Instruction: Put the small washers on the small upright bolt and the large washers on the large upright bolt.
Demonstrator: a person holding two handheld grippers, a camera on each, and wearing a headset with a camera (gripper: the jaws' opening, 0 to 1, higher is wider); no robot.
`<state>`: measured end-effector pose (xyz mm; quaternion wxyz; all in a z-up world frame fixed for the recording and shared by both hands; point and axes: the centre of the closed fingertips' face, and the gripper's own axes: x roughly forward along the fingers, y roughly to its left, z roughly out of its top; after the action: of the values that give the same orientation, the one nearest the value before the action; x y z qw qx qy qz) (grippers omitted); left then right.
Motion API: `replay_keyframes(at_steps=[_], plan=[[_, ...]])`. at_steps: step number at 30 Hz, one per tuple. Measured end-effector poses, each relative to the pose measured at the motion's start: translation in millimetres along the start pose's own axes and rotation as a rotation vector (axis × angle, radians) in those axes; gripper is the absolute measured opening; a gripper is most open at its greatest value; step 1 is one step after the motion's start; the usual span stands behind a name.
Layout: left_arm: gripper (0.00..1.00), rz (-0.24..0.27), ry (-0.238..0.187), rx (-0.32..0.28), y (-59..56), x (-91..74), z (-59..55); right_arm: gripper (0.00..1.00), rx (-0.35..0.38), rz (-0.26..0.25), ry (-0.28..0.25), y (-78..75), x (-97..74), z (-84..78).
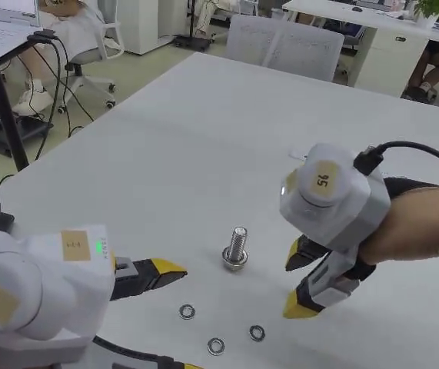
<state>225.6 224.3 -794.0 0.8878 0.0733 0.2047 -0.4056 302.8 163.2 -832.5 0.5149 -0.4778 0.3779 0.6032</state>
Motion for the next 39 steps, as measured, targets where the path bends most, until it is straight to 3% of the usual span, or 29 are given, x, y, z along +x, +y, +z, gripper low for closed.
replay_keyframes(at_steps=[8, 17, 30, 39], plan=[[0.72, 0.002, -0.002, 0.001, -0.1, -0.5, 0.7, 0.37, -0.054, 0.036, 0.015, 17.2, 11.0, 12.0], [0.71, 0.004, -0.005, 0.001, -0.3, -0.9, 1.4, 0.32, -0.082, 0.069, 0.043, 29.0, 25.1, 14.6], [0.70, 0.005, -0.009, 0.000, 0.0, -0.8, 2.0, 0.25, -0.106, 0.088, 0.074, 37.8, 39.9, 10.1], [0.70, 0.005, -0.011, 0.000, 0.1, -0.6, 2.4, 0.23, -0.135, 0.061, 0.089, 34.9, 42.7, 7.5]])
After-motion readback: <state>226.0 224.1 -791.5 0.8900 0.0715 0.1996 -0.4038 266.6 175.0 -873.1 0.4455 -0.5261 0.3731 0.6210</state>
